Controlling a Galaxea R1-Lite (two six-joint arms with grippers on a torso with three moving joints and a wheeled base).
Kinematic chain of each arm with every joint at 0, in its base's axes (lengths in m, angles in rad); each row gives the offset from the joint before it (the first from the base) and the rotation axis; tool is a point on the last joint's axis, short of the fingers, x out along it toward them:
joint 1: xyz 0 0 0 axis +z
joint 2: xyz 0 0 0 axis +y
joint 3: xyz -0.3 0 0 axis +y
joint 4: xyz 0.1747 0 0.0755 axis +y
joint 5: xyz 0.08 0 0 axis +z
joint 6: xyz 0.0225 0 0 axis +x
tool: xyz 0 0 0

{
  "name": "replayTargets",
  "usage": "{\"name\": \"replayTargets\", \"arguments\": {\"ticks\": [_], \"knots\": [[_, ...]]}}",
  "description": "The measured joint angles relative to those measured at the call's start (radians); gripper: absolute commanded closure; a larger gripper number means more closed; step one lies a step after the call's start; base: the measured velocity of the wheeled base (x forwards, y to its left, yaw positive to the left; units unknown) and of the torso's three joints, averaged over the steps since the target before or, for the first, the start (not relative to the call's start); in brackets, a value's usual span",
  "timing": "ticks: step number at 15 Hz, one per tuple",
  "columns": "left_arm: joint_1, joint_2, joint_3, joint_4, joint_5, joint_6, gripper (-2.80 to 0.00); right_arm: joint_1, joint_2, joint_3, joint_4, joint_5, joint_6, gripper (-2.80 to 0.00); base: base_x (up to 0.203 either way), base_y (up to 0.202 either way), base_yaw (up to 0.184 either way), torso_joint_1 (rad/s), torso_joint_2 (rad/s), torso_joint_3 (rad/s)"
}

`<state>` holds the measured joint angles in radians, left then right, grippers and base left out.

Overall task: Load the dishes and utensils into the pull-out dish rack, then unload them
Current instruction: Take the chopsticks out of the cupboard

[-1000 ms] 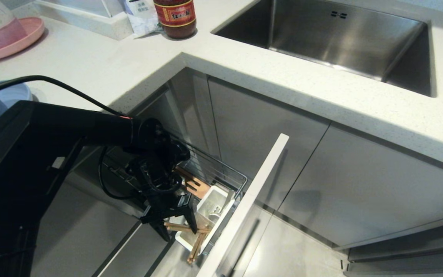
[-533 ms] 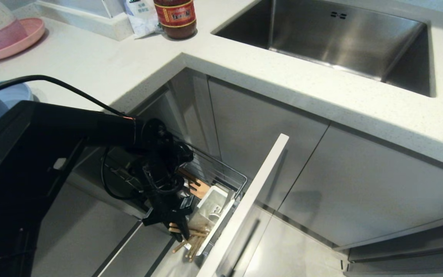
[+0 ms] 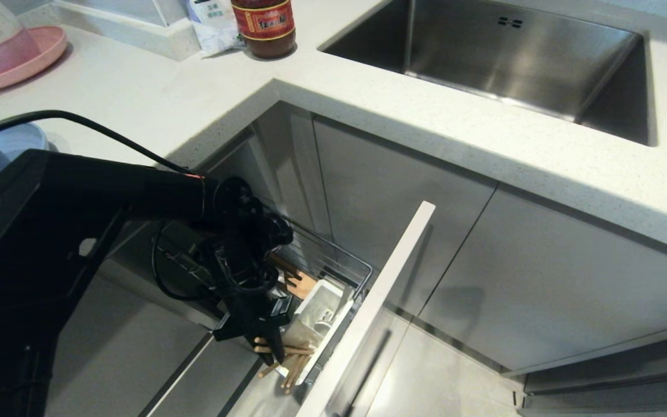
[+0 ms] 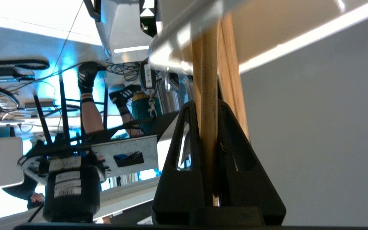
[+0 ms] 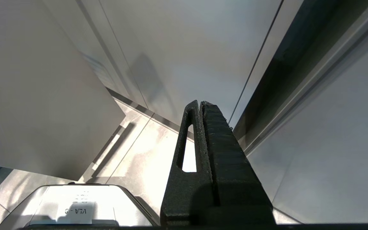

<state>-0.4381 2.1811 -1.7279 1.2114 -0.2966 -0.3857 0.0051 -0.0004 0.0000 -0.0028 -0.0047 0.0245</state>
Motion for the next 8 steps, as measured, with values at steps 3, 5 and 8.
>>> {"name": "replayTargets", "arguments": {"ticks": [3, 5, 8], "knots": [[-0.004, -0.044, 0.0, 0.026, 0.001, 0.003, 0.0, 0.0, 0.0, 0.0, 0.0, 0.0, 0.0, 0.0, 0.0, 0.0, 0.0, 0.0, 0.0, 0.0], [-0.011, -0.084, 0.001, 0.045, 0.0, 0.005, 0.0, 0.0, 0.0, 0.0, 0.0, 0.0, 0.0, 0.0, 0.0, 0.0, 0.0, 0.0, 0.0, 0.0], [-0.03, -0.138, 0.008, 0.06, -0.001, 0.006, 0.0, 0.0, 0.0, 0.0, 0.0, 0.0, 0.0, 0.0, 0.0, 0.0, 0.0, 0.0, 0.0, 0.0]]}}
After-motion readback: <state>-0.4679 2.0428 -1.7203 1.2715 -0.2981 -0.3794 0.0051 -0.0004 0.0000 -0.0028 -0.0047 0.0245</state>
